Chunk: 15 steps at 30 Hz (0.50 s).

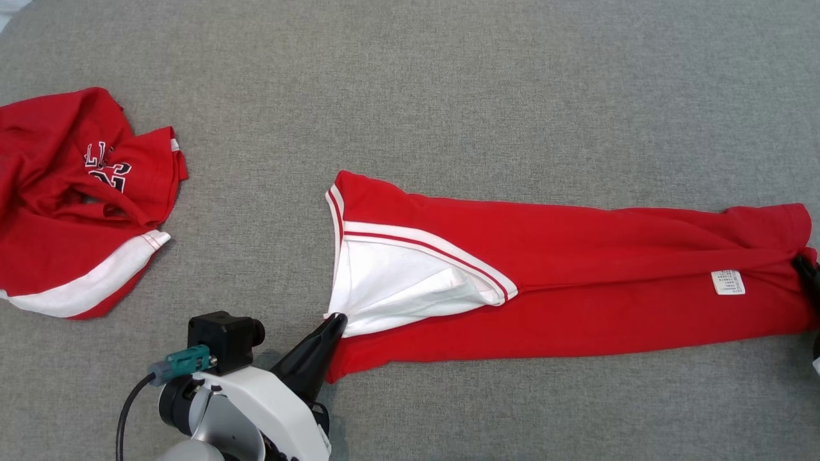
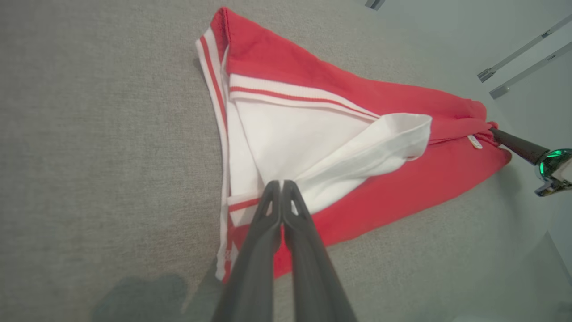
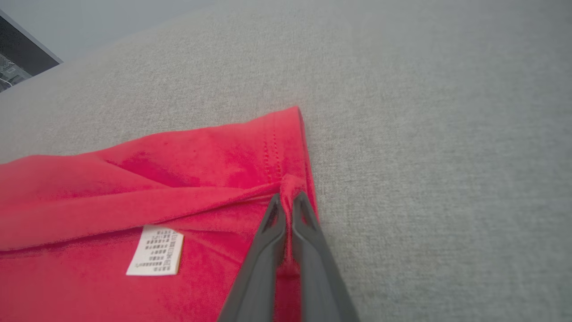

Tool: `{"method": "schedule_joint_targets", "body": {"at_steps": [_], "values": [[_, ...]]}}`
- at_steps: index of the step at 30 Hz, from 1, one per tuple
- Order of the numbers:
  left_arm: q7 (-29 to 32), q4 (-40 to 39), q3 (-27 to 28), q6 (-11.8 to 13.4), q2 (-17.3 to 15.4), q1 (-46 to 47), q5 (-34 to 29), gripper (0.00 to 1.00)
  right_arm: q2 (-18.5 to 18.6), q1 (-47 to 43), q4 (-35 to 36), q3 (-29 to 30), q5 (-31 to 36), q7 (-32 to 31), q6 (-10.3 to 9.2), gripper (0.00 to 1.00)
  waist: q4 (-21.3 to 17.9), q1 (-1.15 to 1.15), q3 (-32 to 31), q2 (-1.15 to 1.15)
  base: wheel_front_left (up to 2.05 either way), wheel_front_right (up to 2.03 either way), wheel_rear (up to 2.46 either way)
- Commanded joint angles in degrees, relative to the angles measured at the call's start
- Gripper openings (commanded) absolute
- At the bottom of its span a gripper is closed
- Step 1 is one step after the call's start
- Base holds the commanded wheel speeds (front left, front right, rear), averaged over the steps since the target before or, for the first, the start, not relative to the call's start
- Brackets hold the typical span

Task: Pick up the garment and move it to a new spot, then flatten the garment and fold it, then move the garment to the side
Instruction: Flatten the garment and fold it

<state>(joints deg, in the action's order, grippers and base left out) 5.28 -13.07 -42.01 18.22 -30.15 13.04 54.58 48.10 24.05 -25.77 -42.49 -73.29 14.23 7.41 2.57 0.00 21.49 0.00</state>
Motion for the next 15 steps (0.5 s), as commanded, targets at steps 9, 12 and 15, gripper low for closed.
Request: {"method": "schedule_joint_targets", "body": {"at_steps": [9,12,15], "values": [[-1.69,3.47,1.39,0.05,-0.12,0.95,-1.06,0.21,0.16,-2.92,-2.32,0.01,2.58,0.76,0.08,1.0,0.14,0.0,-0.68,0.0,0.0,0.0,0.0],[-2.67,5.31,1.34,-0.01,0.79,1.33,-1.42,1.0,-0.45,-2.95,-2.43,1.14,3.45,0.76,0.08,1.0,0.05,0.0,-1.18,0.0,0.0,0.0,0.0],[-4.01,6.56,1.65,-0.24,1.73,1.45,-1.37,1.0,-0.85,-3.22,-2.24,3.27,5.33,0.76,0.08,1.0,-0.21,0.0,-1.96,0.0,0.0,0.0,0.0]]}}
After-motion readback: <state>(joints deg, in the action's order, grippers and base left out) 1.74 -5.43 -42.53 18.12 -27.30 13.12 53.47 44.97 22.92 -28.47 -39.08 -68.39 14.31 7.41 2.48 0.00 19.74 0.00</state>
